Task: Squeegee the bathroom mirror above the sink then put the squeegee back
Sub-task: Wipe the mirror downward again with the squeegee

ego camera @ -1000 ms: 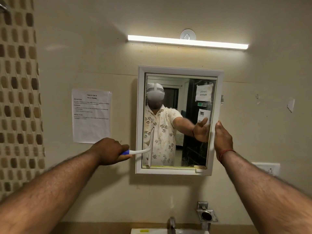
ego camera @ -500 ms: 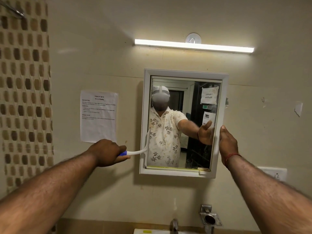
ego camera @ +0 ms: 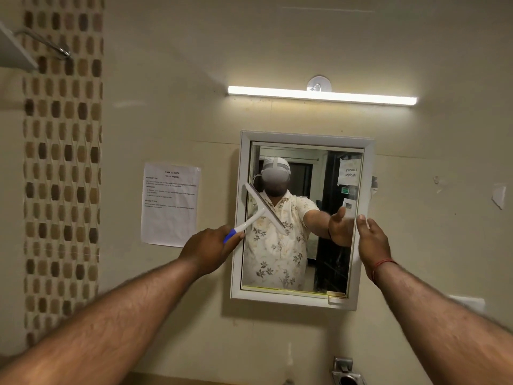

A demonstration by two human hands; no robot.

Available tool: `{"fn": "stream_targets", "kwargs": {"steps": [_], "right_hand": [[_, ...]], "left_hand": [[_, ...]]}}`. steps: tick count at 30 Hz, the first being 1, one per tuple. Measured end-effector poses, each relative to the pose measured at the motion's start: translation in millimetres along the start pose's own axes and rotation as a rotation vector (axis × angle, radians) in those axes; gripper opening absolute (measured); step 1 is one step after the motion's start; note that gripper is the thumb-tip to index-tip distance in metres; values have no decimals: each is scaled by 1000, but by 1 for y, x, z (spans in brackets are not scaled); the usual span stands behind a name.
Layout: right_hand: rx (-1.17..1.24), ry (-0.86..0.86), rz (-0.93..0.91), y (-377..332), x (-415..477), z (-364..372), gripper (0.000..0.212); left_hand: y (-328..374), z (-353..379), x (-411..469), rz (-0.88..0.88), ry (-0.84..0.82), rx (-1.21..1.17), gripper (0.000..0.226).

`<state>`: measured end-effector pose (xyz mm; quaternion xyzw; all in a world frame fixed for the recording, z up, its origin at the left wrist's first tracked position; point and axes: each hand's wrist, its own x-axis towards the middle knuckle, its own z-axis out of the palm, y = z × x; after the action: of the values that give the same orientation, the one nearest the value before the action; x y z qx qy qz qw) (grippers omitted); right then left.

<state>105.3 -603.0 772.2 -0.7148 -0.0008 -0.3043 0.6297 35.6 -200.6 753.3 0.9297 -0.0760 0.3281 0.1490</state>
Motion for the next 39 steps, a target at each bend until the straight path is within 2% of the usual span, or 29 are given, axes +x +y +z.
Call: {"fn": "stream_targets", "kwargs": {"steps": [4,7,9,13,16,17,20,24,26,27,29,30,34,39], "right_hand": [[-37,-1,-22,-14,5,9,86],[-54,4,-34,-24,15,11,115],[-54,14,-41,-31,26,10,122],[31,-31,-90,-51,37,0,97],[97,-45,-120,-53,54,-8,102],[117,-52,-144,-58,53,-10,96],[175,-78,-180,-83,40,-17,54],[204,-76,-221,-93,44,-24,50],[165,-76,-219,-93,49,-23,38],[156,-82,-217,-93,50,-23,37],[163,-101,-223,-92,54,-20,64],[149,-104,-226,-89,57,-19,71],[92,-116,-300,-91,64,-16,64],[78,-121,-298,-100,81,-12,73]], "left_hand": [[46,-1,20,-23,78,-192,57],[85,2,37,-32,143,-295,59],[114,4,46,-29,180,-355,57],[176,13,55,-28,193,-486,57],[218,25,60,-25,182,-520,56],[232,27,62,-26,182,-532,55],[267,30,72,-70,161,-622,48],[294,32,91,-112,190,-778,45],[300,34,97,-143,211,-787,42],[302,34,97,-162,216,-785,41],[301,34,99,-195,247,-739,41],[299,34,100,-208,262,-698,42],[289,34,106,-200,287,-703,45],[285,36,110,-187,300,-735,58]]}}
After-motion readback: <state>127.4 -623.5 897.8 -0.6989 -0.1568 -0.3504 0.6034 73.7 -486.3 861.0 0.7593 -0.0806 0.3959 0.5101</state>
